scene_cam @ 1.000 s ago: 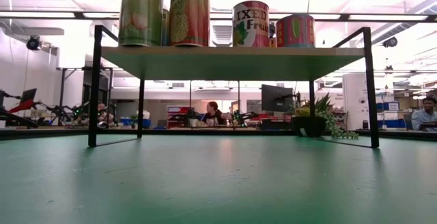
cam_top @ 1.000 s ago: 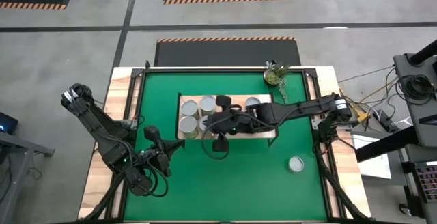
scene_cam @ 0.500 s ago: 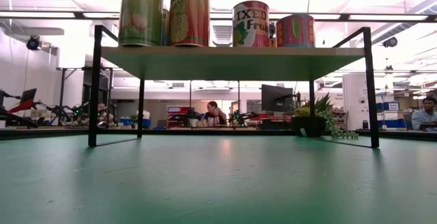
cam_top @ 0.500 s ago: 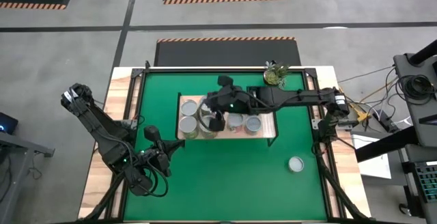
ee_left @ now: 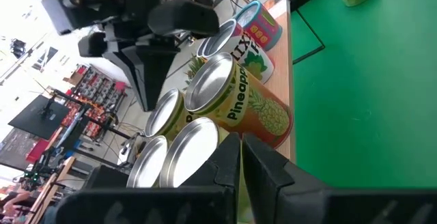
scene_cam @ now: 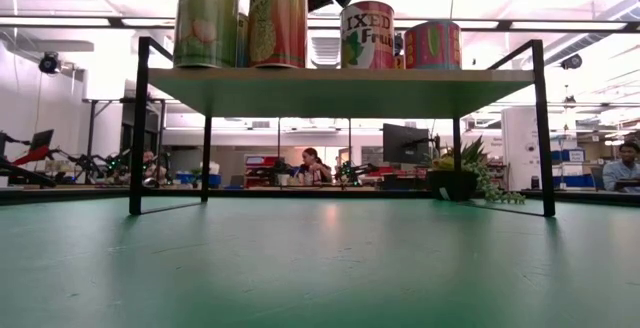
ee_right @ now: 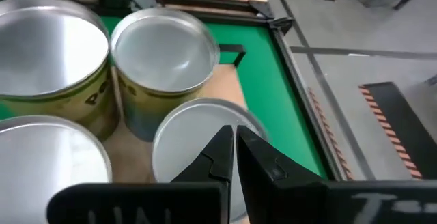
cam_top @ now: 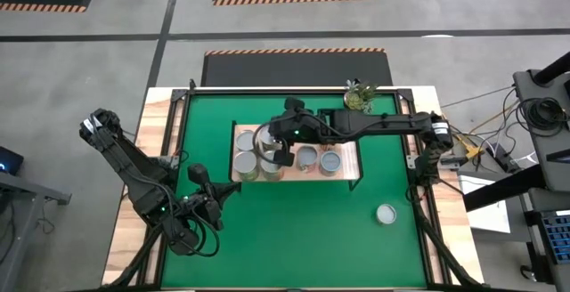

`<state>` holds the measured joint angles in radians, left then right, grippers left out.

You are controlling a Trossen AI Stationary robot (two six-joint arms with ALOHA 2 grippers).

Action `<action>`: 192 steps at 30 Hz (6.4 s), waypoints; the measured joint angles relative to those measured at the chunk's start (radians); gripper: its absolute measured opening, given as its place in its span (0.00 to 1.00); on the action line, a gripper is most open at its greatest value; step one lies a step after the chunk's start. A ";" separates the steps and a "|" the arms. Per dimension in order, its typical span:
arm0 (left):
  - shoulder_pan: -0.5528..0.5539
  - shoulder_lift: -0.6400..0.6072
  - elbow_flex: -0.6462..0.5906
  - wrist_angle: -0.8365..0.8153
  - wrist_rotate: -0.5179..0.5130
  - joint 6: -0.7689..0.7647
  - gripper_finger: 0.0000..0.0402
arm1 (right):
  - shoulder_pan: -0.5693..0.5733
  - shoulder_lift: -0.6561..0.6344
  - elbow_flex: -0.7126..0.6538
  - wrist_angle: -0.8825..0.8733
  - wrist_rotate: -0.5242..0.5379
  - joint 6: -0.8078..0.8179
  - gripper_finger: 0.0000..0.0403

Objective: Pick and place cans onto a shelf
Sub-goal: Adjust the cans on the shelf

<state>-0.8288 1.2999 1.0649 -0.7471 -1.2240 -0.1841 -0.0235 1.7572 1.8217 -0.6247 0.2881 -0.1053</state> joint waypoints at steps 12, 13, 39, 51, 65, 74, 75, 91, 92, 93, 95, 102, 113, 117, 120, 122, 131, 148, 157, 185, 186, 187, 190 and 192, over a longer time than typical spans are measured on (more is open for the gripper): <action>0.000 0.000 0.000 0.000 0.000 0.000 0.00 | -0.003 0.035 0.000 -0.014 -0.024 -0.003 0.02; 0.000 0.000 0.000 0.000 0.000 0.000 0.00 | -0.003 0.036 0.000 -0.015 -0.029 -0.002 0.02; 0.000 0.000 0.000 0.000 0.000 0.000 0.00 | -0.001 0.031 0.000 -0.031 -0.087 0.011 0.02; 0.000 0.000 0.001 0.000 0.000 0.000 0.00 | 0.015 0.030 0.000 -0.032 -0.086 0.010 0.02; 0.000 0.000 0.004 0.000 0.000 0.000 0.00 | 0.017 0.031 0.019 -0.036 -0.080 0.008 0.02; 0.000 0.000 0.004 0.000 0.000 0.000 0.00 | 0.030 0.028 0.063 -0.059 -0.079 0.017 0.02; 0.000 0.000 0.004 0.000 0.000 0.000 0.00 | 0.035 0.026 0.070 -0.061 -0.079 0.018 0.02; 0.000 0.000 0.004 0.002 0.000 0.000 0.00 | 0.211 -0.005 0.221 -0.422 -0.078 0.218 0.02; 0.000 0.000 0.004 0.003 0.001 0.000 0.00 | 0.225 -0.009 0.220 -0.436 -0.078 0.236 0.02; 0.000 0.000 0.004 0.003 0.000 0.000 0.00 | 0.241 -0.013 0.220 -0.453 -0.078 0.254 0.02; 0.000 0.000 0.004 0.003 0.001 0.000 0.00 | 0.268 -0.017 0.220 -0.482 -0.076 0.297 0.02; 0.000 0.000 0.004 0.007 0.001 0.000 0.00 | 0.377 -0.021 0.200 -0.604 -0.064 0.464 0.02; 0.000 0.000 0.005 0.099 0.001 0.066 0.00 | 0.486 -0.058 0.085 -0.680 0.116 0.593 0.02; 0.000 0.000 0.005 0.138 0.001 0.095 0.00 | 0.484 -0.107 0.045 -0.682 0.167 0.588 0.02; 0.000 0.000 0.005 0.142 0.001 0.097 0.00 | 0.469 -0.156 0.001 -0.680 0.224 0.573 0.02; 0.000 0.000 0.005 0.143 0.001 0.097 0.00 | 0.451 -0.189 -0.029 -0.678 0.259 0.569 0.02; 0.000 0.000 0.005 0.142 0.001 0.102 0.00 | 0.330 -0.319 -0.228 -0.525 0.306 0.509 0.02; 0.000 0.000 0.005 0.141 0.001 0.105 0.00 | 0.204 -0.370 -0.434 -0.223 0.226 0.344 0.02; 0.000 0.000 0.005 0.142 0.001 0.109 0.00 | 0.206 -0.351 -0.439 -0.171 0.175 0.329 0.02; 0.000 0.000 0.005 0.142 0.002 0.109 0.00 | 0.233 -0.493 -0.445 -0.605 0.106 0.744 0.02; 0.000 0.000 0.005 0.142 0.002 0.109 0.00 | 0.237 -0.493 -0.456 -0.602 0.100 0.748 0.02; 0.000 0.000 0.005 0.142 0.002 0.109 0.00 | 0.240 -0.492 -0.469 -0.594 0.098 0.750 0.02; 0.000 0.000 0.005 0.142 0.002 0.109 0.00 | 0.242 -0.489 -0.514 -0.557 0.094 0.750 0.02; 0.000 0.000 0.005 0.142 0.002 0.109 0.00 | 0.241 -0.486 -0.537 -0.540 0.096 0.747 0.02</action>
<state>-0.8291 1.2999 1.0695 -0.6056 -1.2221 -0.0750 0.2178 1.2717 1.2848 -1.1648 0.3844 0.6421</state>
